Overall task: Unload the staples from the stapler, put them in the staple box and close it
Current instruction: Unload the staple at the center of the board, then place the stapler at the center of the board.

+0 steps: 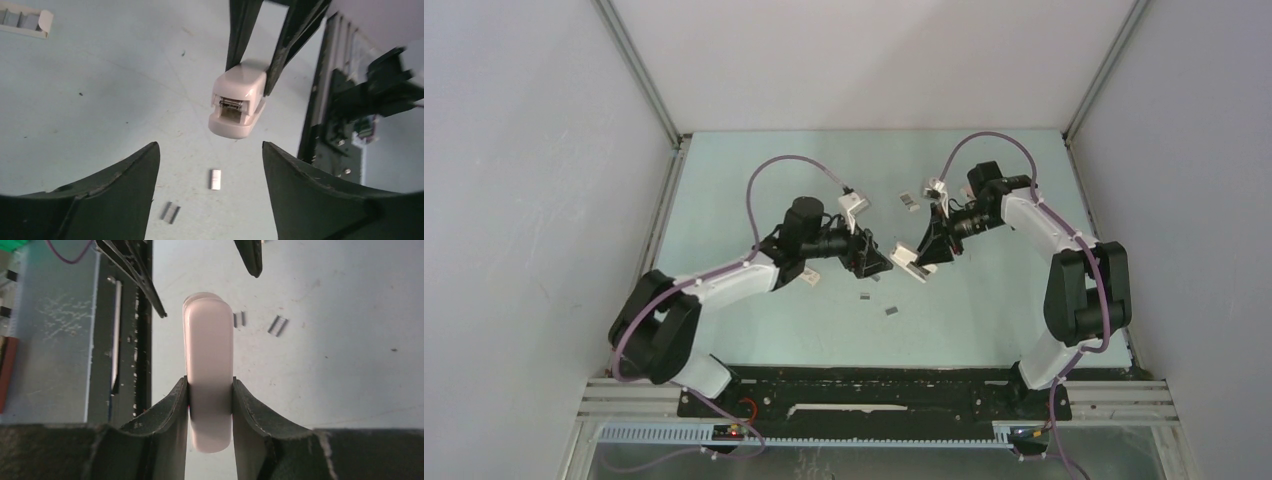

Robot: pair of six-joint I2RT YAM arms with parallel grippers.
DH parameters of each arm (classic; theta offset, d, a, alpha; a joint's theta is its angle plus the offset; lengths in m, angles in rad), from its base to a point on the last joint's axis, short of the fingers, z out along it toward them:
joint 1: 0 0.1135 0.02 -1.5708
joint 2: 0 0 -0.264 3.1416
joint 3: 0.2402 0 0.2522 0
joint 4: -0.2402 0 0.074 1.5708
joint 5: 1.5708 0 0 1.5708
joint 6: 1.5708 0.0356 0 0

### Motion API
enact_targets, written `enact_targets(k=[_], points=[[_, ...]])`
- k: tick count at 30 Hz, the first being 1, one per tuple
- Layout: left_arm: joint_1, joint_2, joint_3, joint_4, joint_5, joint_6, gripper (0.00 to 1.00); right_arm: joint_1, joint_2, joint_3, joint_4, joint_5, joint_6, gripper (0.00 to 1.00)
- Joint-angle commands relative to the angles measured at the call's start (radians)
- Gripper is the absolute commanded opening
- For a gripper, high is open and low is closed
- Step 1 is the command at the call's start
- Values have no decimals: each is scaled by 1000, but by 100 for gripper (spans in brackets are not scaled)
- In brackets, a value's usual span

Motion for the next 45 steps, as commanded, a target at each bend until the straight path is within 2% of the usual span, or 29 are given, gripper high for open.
enact_targets(k=[1, 8, 11, 14, 17, 20, 25, 30, 35, 45], points=[[9, -130, -82, 246, -23, -173, 82, 10, -43, 53, -84, -152, -33, 0], [33, -321, -73, 31, -163, -69, 86, -16, -21, 61, -103, -160, -35, 0], [73, -419, -55, -73, -243, -40, 92, -33, -20, 62, -101, -159, -25, 0], [124, -493, -41, -108, -262, -62, 100, -46, -18, 61, -89, -155, -8, 0], [183, -542, 1, -134, -239, -77, 100, -57, -17, 60, -73, -137, 14, 0], [221, -568, 40, -199, -283, -43, 100, -75, -18, 60, -54, -120, 40, 0], [296, -545, 43, -201, -305, 19, 100, -113, -34, 44, 13, -73, 109, 0], [380, -408, 133, -162, -198, -101, 100, -139, -51, 34, 77, 11, 175, 0], [449, -244, 263, -229, -123, -165, 100, -166, -74, 25, 133, 94, 231, 0], [518, -251, 230, -209, -99, -248, 100, -233, -119, -20, 276, 226, 357, 0]])
